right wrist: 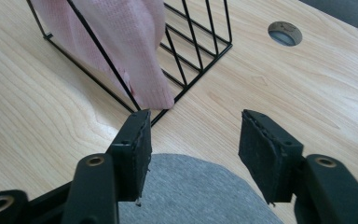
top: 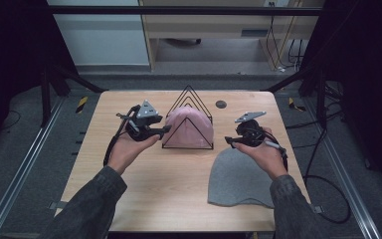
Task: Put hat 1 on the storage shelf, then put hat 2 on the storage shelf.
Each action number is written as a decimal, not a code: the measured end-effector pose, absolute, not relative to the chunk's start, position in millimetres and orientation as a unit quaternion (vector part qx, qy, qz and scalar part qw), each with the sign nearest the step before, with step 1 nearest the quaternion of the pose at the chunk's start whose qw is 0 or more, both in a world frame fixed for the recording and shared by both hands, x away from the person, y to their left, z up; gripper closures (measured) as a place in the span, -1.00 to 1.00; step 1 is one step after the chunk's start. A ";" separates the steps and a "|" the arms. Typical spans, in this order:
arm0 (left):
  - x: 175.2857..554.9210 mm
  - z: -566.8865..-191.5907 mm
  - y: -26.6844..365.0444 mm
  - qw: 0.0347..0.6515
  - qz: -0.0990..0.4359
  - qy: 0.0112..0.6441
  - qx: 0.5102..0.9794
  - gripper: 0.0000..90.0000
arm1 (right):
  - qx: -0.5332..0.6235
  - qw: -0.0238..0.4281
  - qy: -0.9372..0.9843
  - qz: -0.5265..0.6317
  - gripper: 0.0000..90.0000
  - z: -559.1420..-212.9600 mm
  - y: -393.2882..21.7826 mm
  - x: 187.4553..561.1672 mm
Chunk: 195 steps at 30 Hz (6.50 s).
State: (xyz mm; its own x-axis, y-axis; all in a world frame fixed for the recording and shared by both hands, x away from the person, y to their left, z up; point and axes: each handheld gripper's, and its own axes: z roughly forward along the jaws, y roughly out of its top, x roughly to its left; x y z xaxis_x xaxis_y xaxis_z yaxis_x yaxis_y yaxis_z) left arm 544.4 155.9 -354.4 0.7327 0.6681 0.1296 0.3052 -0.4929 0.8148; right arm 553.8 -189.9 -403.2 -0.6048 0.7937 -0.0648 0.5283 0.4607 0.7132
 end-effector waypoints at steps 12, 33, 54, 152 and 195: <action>515.9 -367.1 163.4 0.387 0.211 0.292 0.849 -0.43 | 0.424 0.201 0.817 0.334 -0.27 -406.7 -213.2 546.1; 461.6 -457.9 271.8 0.292 0.198 0.382 0.854 -0.68 | 0.488 0.173 0.800 0.303 -0.07 -459.0 -276.9 538.8; 456.9 -467.1 290.0 0.265 0.214 0.404 0.849 -0.71 | 0.520 0.153 0.797 0.265 -0.10 -480.9 -284.9 550.3; 471.3 -382.6 183.5 0.348 0.125 0.239 0.898 -0.48 | 0.161 0.214 0.874 0.406 0.94 -266.4 -86.5 463.0; 501.0 -282.6 156.6 0.374 0.190 0.223 0.880 0.93 | 0.245 0.225 0.829 0.450 0.94 -242.1 -143.8 498.2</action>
State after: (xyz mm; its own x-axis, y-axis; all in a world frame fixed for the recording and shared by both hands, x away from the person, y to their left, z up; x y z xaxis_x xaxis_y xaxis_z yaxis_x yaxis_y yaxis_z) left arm 501.0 156.6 -282.6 0.8280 0.5352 0.1672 0.2515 -0.6211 0.7423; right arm 498.2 -143.8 -242.1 -0.7790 0.6082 -0.1526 0.2028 0.4746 0.8565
